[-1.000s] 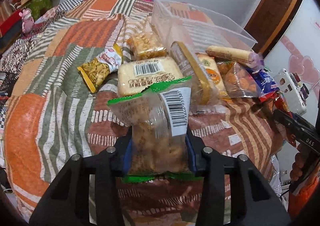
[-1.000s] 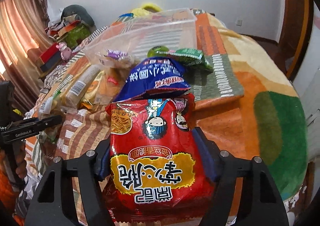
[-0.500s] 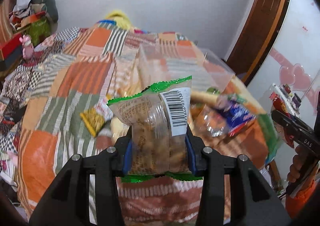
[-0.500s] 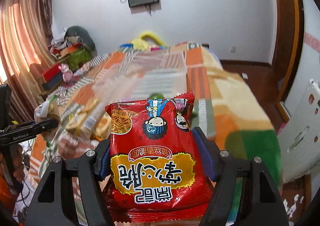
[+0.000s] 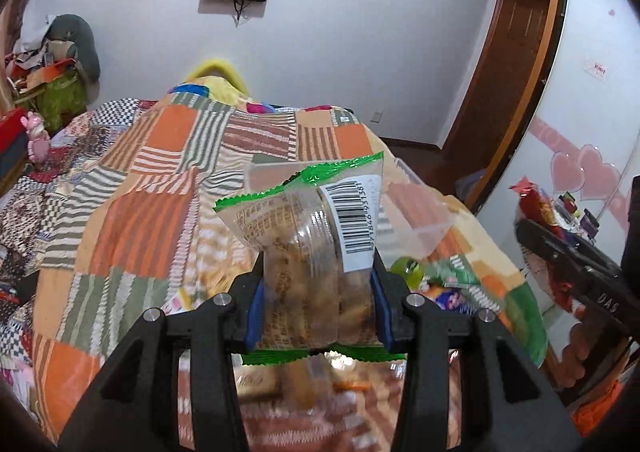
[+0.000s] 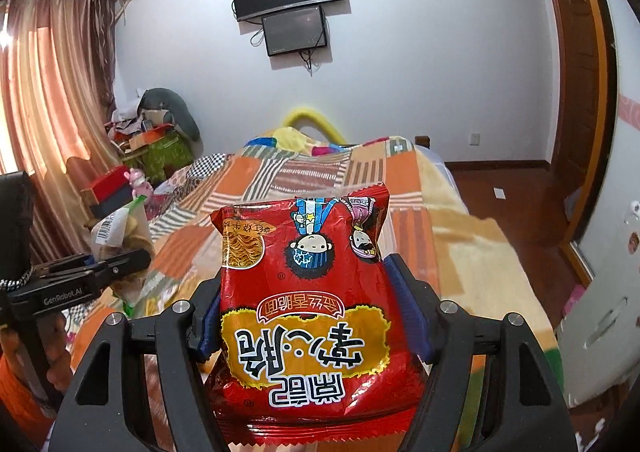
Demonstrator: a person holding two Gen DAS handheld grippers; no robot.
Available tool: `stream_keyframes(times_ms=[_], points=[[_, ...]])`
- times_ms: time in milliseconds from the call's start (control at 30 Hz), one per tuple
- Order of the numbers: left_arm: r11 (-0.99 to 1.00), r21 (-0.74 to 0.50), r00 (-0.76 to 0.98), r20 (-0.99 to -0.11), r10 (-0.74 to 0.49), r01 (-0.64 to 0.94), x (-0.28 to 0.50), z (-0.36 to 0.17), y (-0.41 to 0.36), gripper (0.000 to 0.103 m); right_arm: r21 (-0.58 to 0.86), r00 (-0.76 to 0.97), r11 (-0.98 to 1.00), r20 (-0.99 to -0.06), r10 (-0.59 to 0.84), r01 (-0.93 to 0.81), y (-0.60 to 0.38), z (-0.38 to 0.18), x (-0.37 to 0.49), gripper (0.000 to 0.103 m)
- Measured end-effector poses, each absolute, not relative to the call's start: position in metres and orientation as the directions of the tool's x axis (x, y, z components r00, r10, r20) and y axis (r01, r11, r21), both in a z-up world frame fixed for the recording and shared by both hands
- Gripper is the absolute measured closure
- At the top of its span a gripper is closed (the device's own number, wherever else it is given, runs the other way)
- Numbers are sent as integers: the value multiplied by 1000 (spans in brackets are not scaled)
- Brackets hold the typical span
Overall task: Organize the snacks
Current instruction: 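Carry both bags over the clear box and release them inside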
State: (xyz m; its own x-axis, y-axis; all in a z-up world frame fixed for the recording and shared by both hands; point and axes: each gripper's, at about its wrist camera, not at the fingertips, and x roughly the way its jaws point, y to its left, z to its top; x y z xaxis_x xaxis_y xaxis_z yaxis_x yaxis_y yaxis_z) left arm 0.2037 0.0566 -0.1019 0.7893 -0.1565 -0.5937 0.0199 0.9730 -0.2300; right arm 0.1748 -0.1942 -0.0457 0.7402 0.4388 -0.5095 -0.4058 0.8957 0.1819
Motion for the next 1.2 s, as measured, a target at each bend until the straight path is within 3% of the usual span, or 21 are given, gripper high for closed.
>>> stream_keyframes(times_ms=[533,1000,1200], points=[[980,-199,770,-627,-120,-10,300,-115,54,60,112,739,919,-561,373,-379,-166,-56,245,35],[984,-178,660,-741,-125,-14,361,-159,51,59,49,614,904,-718,328,-425,-140,-96,279,35],[980,-195,625,-769,-134,-31,368,-169,57,57,47,589,897,-739,327,-439,-141,-94,281,35]])
